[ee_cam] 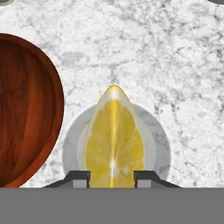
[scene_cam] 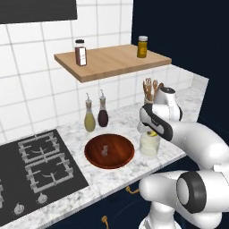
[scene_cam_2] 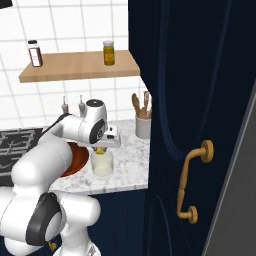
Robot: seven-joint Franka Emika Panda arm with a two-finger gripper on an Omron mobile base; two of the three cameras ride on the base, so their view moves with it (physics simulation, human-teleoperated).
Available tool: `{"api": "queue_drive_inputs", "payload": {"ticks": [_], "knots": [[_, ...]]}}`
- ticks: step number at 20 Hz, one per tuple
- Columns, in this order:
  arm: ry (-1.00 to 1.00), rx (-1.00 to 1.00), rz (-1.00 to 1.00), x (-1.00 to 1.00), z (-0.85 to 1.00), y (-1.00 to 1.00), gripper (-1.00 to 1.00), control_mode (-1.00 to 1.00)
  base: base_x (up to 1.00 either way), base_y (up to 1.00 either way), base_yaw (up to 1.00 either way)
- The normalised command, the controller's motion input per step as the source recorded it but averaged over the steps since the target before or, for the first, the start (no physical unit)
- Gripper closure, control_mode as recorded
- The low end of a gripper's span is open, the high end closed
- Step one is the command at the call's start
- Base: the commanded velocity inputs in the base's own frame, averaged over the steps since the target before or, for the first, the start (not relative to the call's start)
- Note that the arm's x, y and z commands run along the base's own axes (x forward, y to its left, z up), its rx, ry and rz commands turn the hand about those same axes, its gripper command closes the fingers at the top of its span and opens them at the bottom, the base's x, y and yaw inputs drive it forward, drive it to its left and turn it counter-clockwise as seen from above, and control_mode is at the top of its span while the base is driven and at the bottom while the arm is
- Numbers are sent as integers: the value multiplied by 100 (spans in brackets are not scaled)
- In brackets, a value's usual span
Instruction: Grab a lemon wedge from the fridge and one ice cube from the ice bowl, and put them in the glass of lemonade.
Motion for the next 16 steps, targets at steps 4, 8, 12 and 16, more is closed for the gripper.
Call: {"api": "queue_drive_inputs", "payload": {"ticks": [4,8,12,16], "knots": [[0,0,0,0,0,0,-100,-100,0,0,0],[0,0,0,0,0,0,-100,-100,0,0,0],[-1,0,0,0,5,0,-100,-100,0,0,0],[-8,5,5,-13,26,0,-100,-100,0,0,0]]}}
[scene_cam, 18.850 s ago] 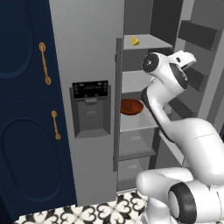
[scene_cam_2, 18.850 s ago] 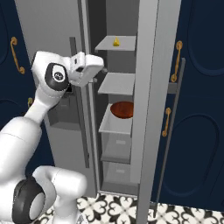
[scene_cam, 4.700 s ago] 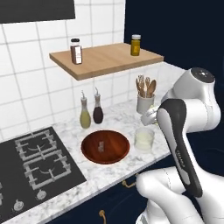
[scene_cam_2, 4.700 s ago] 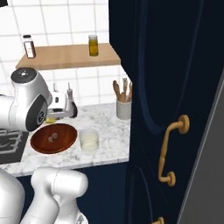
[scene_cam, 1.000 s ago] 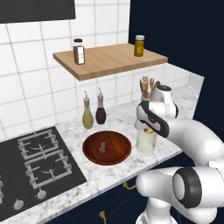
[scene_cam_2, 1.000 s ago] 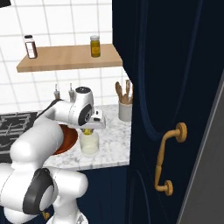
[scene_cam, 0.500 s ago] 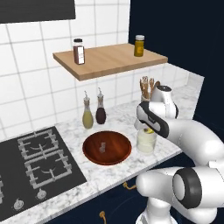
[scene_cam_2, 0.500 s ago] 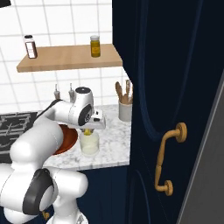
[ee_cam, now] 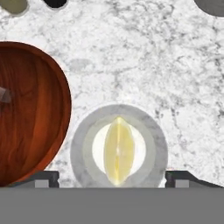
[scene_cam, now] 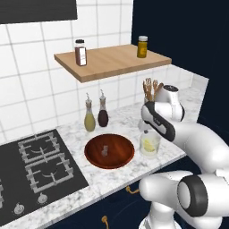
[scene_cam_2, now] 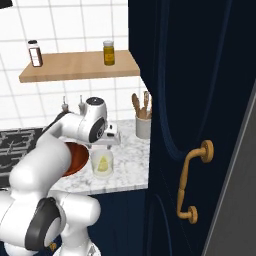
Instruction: Grab a lemon wedge from the fridge and one ice cube from the ice bowl, and put them in the glass of lemonade.
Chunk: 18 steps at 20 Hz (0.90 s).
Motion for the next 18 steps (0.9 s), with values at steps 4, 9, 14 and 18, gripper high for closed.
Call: {"api": "queue_drive_inputs", "payload": {"ticks": [4,9,14,18], "knots": [[-12,7,11,-13,40,7,-100,-100,0,0,0],[-7,2,8,0,23,18,-100,-100,0,0,0],[-10,0,4,-1,23,47,-100,-100,0,0,0],[-6,0,4,-1,8,61,-100,-100,0,0,0]]}}
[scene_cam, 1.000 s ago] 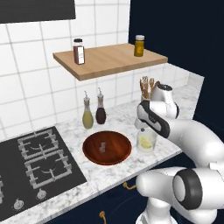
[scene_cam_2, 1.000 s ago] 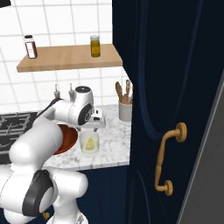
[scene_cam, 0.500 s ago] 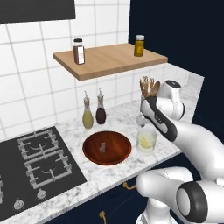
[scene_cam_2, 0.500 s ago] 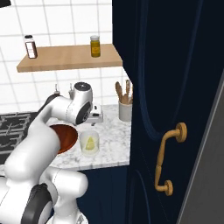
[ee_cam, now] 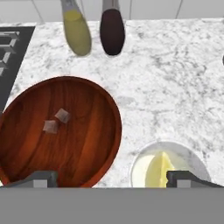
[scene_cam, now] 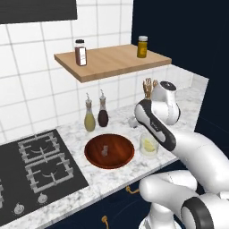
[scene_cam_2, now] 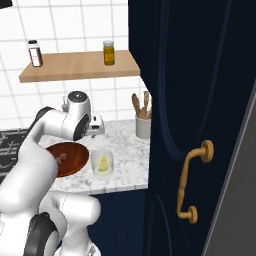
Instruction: Grab a lemon wedge from the fridge and one ice cube from the ice bowl, and put them in the glass of lemonade.
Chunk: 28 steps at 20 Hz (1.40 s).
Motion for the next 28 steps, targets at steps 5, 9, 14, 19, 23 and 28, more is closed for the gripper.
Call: {"api": "queue_drive_inputs", "payload": {"ticks": [5,9,14,19,23,28], "knots": [[9,-14,2,-6,0,82,-100,-100,0,0,0],[54,-37,0,0,0,89,-100,-100,0,0,0],[23,-7,1,1,-17,35,-100,-100,0,0,0],[4,14,-2,0,-75,0,-100,-100,0,0,0],[1,13,-1,0,-69,7,-100,-100,0,0,0],[0,0,0,0,-17,16,-100,-100,0,0,0]]}}
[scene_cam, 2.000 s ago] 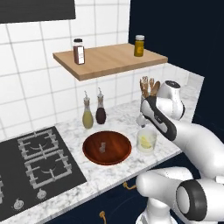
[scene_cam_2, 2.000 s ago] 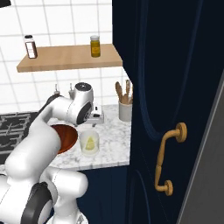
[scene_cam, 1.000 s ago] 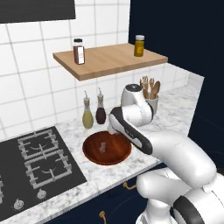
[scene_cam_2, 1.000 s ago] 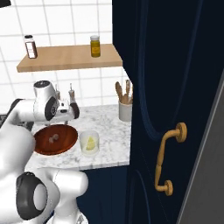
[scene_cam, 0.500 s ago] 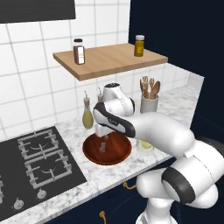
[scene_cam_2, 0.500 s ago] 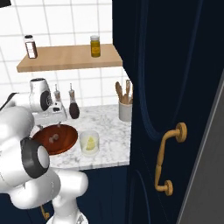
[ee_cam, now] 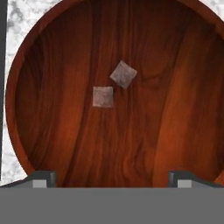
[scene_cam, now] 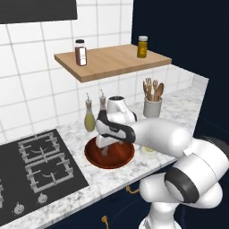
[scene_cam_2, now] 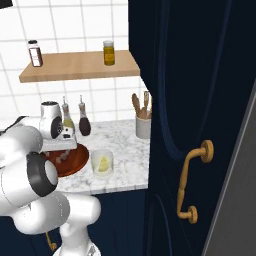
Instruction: Grab a lemon wedge from the fridge and one ice cube from the ice bowl, and put them in the glass of lemonade.
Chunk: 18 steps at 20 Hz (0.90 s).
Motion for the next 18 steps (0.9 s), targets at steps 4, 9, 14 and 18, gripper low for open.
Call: {"api": "queue_drive_inputs", "payload": {"ticks": [4,9,14,18], "knots": [[0,0,0,5,0,11,-100,-100,0,0,0],[-2,0,0,4,0,13,-100,-100,0,0,0],[-3,0,-1,21,0,0,-100,-100,0,0,0],[0,0,0,52,0,0,-100,-100,0,0,0]]}}
